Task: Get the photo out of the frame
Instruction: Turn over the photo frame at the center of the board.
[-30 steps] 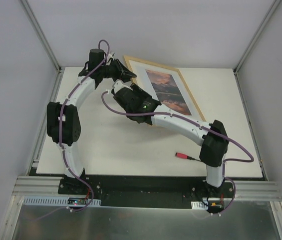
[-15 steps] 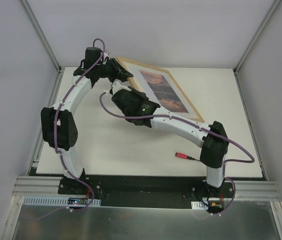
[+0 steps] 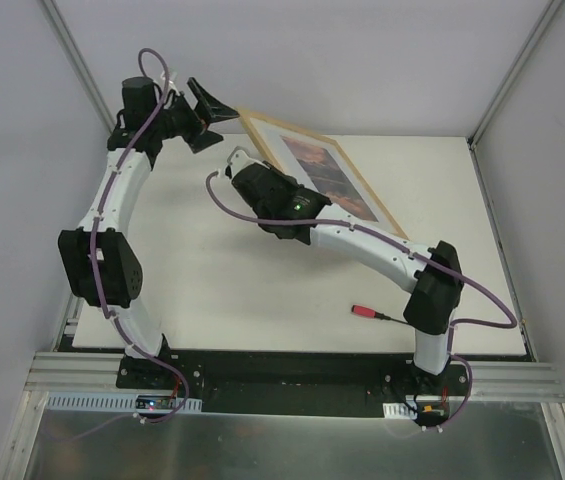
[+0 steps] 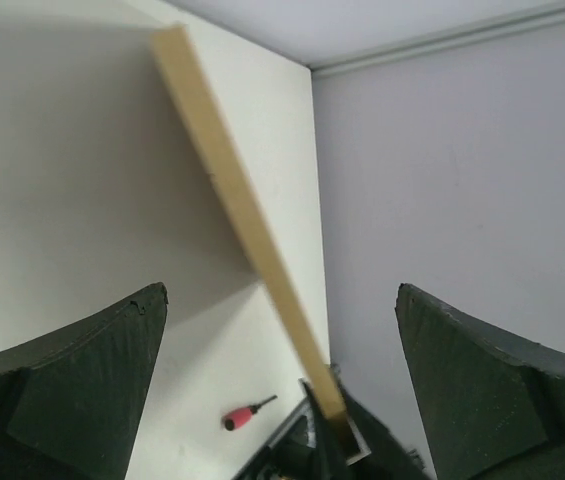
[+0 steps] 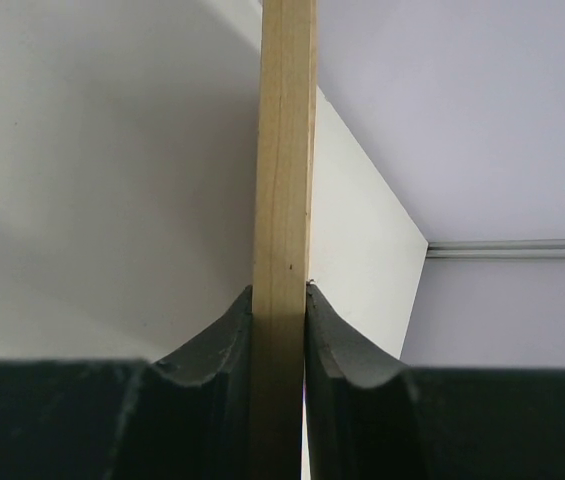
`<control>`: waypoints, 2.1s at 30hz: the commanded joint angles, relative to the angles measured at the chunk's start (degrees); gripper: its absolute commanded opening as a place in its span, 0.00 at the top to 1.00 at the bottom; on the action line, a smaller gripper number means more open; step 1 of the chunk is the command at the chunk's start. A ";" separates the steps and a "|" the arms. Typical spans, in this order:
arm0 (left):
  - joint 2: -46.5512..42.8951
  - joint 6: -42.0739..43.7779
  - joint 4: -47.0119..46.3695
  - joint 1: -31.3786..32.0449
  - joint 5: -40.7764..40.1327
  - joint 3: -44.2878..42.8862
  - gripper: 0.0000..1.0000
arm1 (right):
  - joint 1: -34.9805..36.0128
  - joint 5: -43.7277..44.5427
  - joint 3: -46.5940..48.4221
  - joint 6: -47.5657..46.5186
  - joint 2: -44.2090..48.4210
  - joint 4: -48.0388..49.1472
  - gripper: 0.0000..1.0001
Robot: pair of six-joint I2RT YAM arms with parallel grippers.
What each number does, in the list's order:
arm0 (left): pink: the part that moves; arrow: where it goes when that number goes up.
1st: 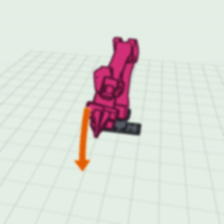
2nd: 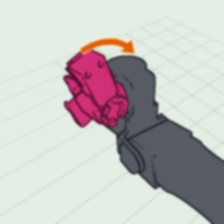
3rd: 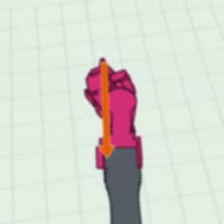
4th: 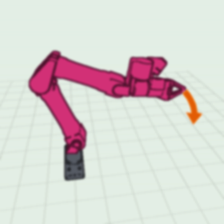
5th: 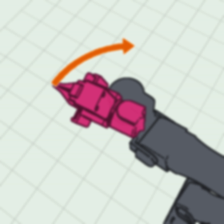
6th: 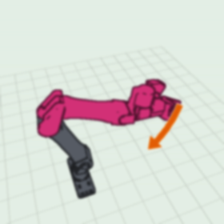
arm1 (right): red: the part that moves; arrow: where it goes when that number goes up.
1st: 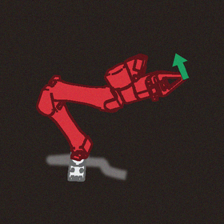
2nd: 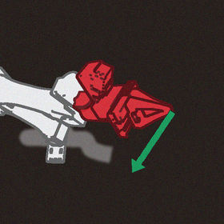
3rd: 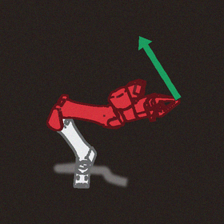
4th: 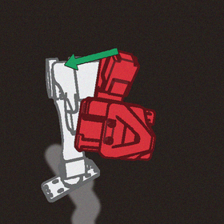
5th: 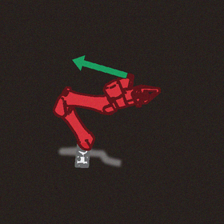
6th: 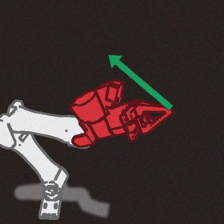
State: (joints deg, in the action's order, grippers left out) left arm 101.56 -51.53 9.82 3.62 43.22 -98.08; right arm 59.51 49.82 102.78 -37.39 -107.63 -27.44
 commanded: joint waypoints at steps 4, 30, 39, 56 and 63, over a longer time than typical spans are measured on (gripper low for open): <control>-4.26 6.35 -2.18 -10.99 7.40 1.57 0.02 | -5.01 -8.50 12.78 7.14 7.00 -5.42 1.00; -19.47 13.56 -2.35 -17.24 11.71 25.04 0.01 | -42.61 -35.40 25.36 30.96 17.72 -18.52 1.00; -20.70 12.59 -3.23 -17.24 11.62 27.68 0.01 | -61.77 -53.21 24.75 39.14 17.11 -19.58 1.00; -16.92 14.35 -4.11 -17.15 13.82 30.84 0.01 | -78.58 -80.14 -13.20 40.91 27.65 -5.44 0.99; -13.41 15.93 -5.43 -15.66 13.20 34.36 0.01 | -78.58 -84.71 -28.67 42.30 28.01 5.19 0.99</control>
State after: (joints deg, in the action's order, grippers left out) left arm 86.35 -38.28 6.90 -13.06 55.35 -65.54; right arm -19.59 -29.02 79.59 6.00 -80.36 -30.74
